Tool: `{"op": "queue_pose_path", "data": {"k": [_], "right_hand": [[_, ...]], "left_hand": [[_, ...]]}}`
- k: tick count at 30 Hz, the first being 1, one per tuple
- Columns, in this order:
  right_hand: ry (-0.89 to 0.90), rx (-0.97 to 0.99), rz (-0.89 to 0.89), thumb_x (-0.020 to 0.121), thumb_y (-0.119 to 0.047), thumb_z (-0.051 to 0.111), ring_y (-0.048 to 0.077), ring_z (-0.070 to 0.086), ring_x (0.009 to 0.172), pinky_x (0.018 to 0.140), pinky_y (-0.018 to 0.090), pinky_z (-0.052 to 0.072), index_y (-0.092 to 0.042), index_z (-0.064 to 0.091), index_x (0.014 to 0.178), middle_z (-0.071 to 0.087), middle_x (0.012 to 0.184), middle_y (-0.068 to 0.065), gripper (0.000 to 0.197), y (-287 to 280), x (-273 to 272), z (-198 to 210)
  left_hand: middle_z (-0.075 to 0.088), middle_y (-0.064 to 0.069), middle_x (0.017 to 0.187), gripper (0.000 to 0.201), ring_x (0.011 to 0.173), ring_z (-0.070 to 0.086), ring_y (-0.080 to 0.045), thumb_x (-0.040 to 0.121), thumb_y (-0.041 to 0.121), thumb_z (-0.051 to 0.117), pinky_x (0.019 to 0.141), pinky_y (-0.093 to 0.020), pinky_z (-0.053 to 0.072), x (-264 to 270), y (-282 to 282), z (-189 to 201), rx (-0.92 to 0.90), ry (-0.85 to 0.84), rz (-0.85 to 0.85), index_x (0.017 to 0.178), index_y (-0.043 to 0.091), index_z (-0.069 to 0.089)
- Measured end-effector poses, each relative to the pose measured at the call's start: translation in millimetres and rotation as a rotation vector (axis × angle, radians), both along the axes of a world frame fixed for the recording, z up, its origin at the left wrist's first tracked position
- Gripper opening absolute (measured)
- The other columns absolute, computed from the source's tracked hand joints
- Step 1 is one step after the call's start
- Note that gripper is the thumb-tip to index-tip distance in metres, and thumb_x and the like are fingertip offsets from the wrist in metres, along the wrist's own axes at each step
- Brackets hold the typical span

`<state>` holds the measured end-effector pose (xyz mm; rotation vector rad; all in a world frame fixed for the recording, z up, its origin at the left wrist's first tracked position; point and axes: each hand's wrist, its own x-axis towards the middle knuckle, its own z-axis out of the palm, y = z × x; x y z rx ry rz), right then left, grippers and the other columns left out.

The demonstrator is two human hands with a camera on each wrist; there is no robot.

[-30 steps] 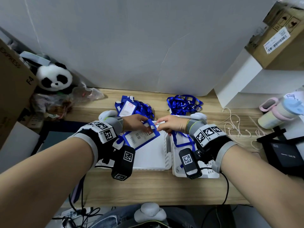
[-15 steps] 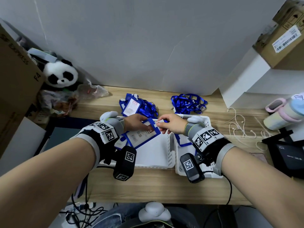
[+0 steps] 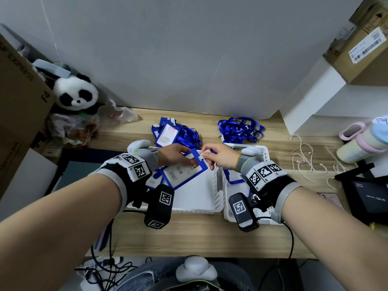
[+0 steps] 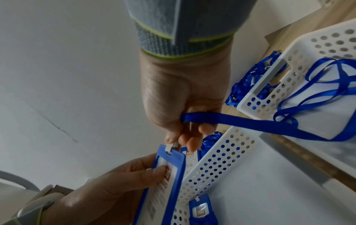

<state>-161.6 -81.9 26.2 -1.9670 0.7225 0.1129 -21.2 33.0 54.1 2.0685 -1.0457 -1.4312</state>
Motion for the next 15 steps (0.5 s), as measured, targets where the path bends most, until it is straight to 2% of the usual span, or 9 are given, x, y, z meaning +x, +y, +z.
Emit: {"op": "queue_pose_path", "data": {"k": [2, 5, 7, 10, 12, 13, 15], "right_hand": [[-0.033, -0.021, -0.019, 0.097, -0.011, 0.043, 0.007, 0.053, 0.046, 0.059, 0.02, 0.043, -0.019, 0.051, 0.075, 0.046, 0.054, -0.003, 0.025, -2.8, -1.1, -1.0], [-0.07, -0.01, -0.101, 0.098, -0.01, 0.041, 0.004, 0.053, 0.046, 0.053, 0.016, 0.039, -0.018, 0.051, 0.075, 0.043, 0.057, -0.002, 0.026, -11.0, -3.8, 3.5], [-0.083, 0.016, -0.157, 0.098, -0.013, 0.042, 0.01, 0.051, 0.051, 0.052, 0.021, 0.038, -0.017, 0.051, 0.077, 0.043, 0.059, -0.002, 0.023, -16.0, -5.2, 5.8], [-0.091, 0.049, -0.26, 0.095, -0.022, 0.051, 0.011, 0.041, 0.053, 0.051, 0.025, 0.039, -0.015, 0.05, 0.098, 0.045, 0.065, -0.003, 0.007, -18.5, -5.7, 5.1], [-0.09, 0.1, -0.32, 0.091, -0.026, 0.059, 0.011, 0.041, 0.053, 0.052, 0.024, 0.04, -0.015, 0.047, 0.108, 0.047, 0.067, -0.003, 0.023, -21.0, -6.9, 2.0], [-0.08, 0.116, -0.33, 0.089, -0.026, 0.062, 0.011, 0.041, 0.054, 0.052, 0.023, 0.041, -0.014, 0.049, 0.108, 0.048, 0.068, -0.002, 0.027, -22.5, -7.9, 0.6], [-0.024, 0.1, -0.303, 0.087, -0.021, 0.065, 0.013, 0.044, 0.055, 0.053, 0.022, 0.042, -0.014, 0.054, 0.1, 0.052, 0.068, -0.001, 0.019, -27.6, -12.9, -5.6]], "left_hand": [[0.067, -0.004, 0.098, 0.023, 0.081, 0.065, -0.018, 0.087, 0.028, 0.065, 0.072, -0.024, 0.053, 0.1, -0.3, -0.3, 0.001, 0.026, 0.02, 0.107, 0.016, 0.062], [0.066, -0.008, 0.11, 0.027, 0.084, 0.063, -0.016, 0.087, 0.019, 0.065, 0.075, -0.025, 0.053, 2.2, 2.9, -2.1, 0.021, 0.077, 0.062, 0.113, 0.012, 0.059], [0.063, -0.01, 0.117, 0.03, 0.09, 0.061, -0.018, 0.09, 0.016, 0.061, 0.075, -0.028, 0.053, 4.7, 5.3, -3.2, 0.026, 0.105, 0.102, 0.119, 0.01, 0.056], [0.059, -0.011, 0.114, 0.037, 0.096, 0.057, -0.021, 0.093, 0.011, 0.055, 0.076, -0.034, 0.054, 9.0, 4.2, -2.5, -0.002, 0.163, 0.212, 0.129, 0.008, 0.047], [0.057, -0.006, 0.106, 0.042, 0.094, 0.058, -0.021, 0.094, 0.01, 0.052, 0.076, -0.035, 0.055, 12.0, 2.3, -1.3, -0.033, 0.213, 0.281, 0.135, 0.01, 0.04], [0.057, -0.006, 0.107, 0.042, 0.094, 0.058, -0.021, 0.095, 0.01, 0.05, 0.077, -0.036, 0.054, 13.8, 1.7, -0.3, -0.055, 0.241, 0.322, 0.136, 0.011, 0.039], [0.057, -0.01, 0.117, 0.034, 0.099, 0.059, -0.025, 0.096, 0.011, 0.048, 0.08, -0.039, 0.054, 18.3, -0.9, -0.8, -0.093, 0.29, 0.414, 0.13, 0.012, 0.042]]}}
